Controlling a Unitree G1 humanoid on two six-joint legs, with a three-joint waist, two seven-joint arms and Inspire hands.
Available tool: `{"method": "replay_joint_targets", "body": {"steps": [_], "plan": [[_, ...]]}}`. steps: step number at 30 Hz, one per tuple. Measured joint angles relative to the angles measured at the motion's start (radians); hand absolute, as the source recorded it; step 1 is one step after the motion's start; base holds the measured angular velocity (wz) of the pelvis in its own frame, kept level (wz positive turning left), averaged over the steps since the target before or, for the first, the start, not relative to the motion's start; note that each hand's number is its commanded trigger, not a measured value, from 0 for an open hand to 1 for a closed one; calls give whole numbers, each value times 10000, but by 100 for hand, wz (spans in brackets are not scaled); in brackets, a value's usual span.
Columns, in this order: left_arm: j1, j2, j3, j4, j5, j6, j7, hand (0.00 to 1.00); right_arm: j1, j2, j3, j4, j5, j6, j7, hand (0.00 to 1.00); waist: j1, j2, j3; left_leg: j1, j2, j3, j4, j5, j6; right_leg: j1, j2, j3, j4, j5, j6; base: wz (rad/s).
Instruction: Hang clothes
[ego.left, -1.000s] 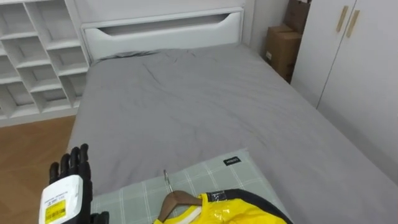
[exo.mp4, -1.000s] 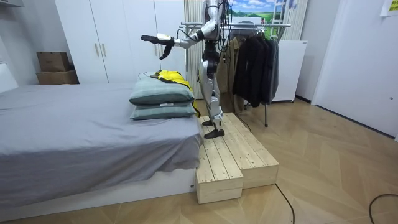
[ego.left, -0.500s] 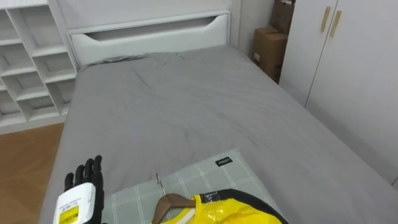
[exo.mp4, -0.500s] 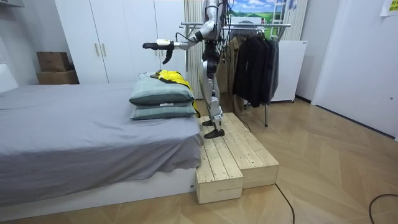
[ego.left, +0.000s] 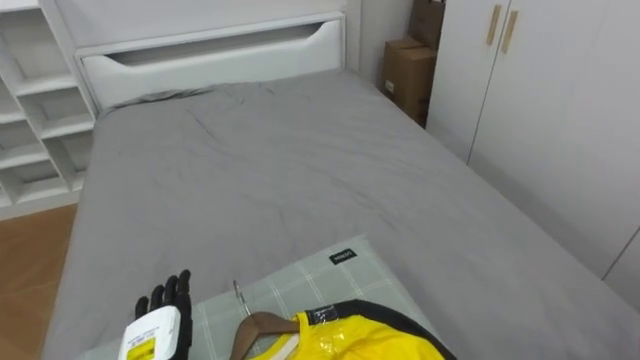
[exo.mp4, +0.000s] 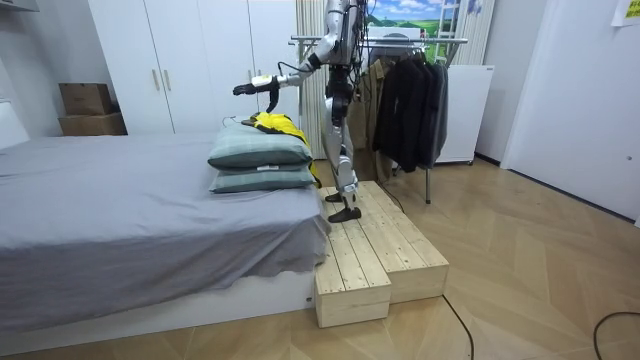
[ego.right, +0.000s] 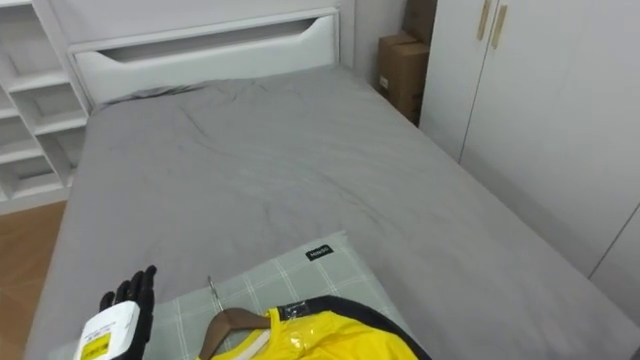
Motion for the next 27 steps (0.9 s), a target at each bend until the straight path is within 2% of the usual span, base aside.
{"method": "replay_joint_targets", "body": {"steps": [6, 10, 13, 19, 21, 23, 25, 27], "plan": [[1, -261, 45, 50, -394, -1, -222, 0, 6, 53, 67, 82, -1893, 243, -243, 0, 48, -106, -1, 22, 7, 49, -34, 0, -3, -105, 43, 44, 169, 0, 0, -1], [-19, -290, 24, 208, -709, -6, -364, 0, 22, 292, 481, 100, -2965, 594, -340, 0, 42, -324, -10, 83, 66, 96, -55, -5, -11, -86, 61, 63, 184, 0, -1, -4], [-93, -287, 22, 593, -1312, 5, -491, 0, 23, 494, 820, 141, -3159, 861, -298, 0, 38, -411, -18, 68, 92, 112, -55, -23, -40, -113, 83, 50, 193, 5, -7, 0], [-463, -256, 53, 922, -1574, 4, -663, 0, -58, 554, 1208, 169, -3256, 862, -261, 0, 80, -462, -14, -426, 115, 112, 155, -20, -36, -596, 85, 171, 345, 10, -16, 0], [-734, -216, 93, 931, -1574, -11, -662, 0, -215, 595, 1208, 193, -3211, 854, -256, 0, 111, -446, -8, -653, 109, 121, 177, -19, -34, -835, 85, 248, 363, 21, -33, -5], [-1527, -220, 342, 1325, -1544, -84, -654, 0, -454, 650, 1208, 231, -3147, 838, -248, 0, 278, -475, 6, -1082, 125, 195, 326, -14, -27, -1258, 85, 300, 423, 26, -40, -11], [-2185, -167, 514, 1924, -1544, -154, -602, 0, -679, 649, 1242, 270, -3151, 807, -251, 0, 293, -492, 22, -1440, 164, 189, 545, -12, -24, -1536, 86, 305, 527, 32, -51, -5], [-2530, -34, 558, 2153, -1543, -216, -567, 0, -853, 649, 1401, 257, -3133, 724, -272, 0, 300, -533, 48, -1732, 182, 171, 682, -11, -25, -1718, 87, 290, 514, 36, -57, -2]]}}
